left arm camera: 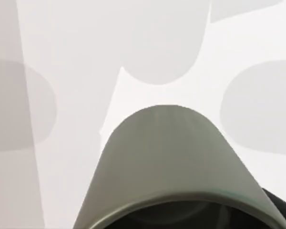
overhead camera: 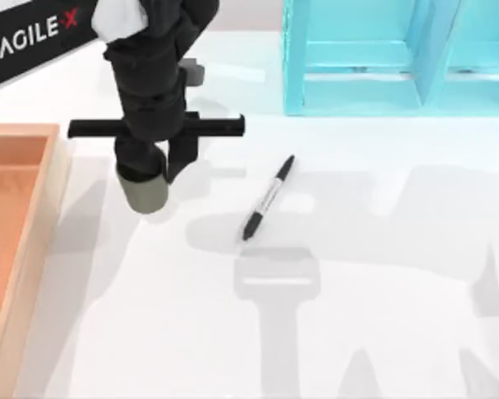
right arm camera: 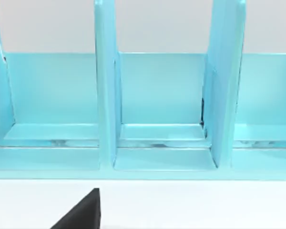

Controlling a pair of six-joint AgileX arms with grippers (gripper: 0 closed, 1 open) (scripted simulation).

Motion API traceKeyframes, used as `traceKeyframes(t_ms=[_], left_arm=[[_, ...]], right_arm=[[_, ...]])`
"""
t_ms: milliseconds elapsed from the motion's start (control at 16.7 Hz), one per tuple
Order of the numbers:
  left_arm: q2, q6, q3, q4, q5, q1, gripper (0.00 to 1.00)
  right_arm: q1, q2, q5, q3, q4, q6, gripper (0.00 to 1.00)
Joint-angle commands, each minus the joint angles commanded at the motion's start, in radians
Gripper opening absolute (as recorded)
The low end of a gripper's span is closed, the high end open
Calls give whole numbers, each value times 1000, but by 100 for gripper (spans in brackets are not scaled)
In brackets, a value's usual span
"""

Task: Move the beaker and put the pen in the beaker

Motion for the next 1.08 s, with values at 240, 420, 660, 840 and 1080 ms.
traceKeyframes(t_ms=[240, 420, 660, 840, 1080], left_arm=[[10, 6, -77, 92, 0, 7, 0], [20, 13, -134, 162, -1, 9, 0], [20, 13, -138, 166, -1, 10, 0], [20, 13, -138, 166, -1, 10, 23], [20, 13, -138, 166, -1, 10, 53]], right_arm=[[0, 0, 0, 0, 0, 0, 100], [0, 0, 0, 0, 0, 0, 100], [0, 0, 0, 0, 0, 0, 100], [0, 0, 0, 0, 0, 0, 100], [0, 0, 0, 0, 0, 0, 100]])
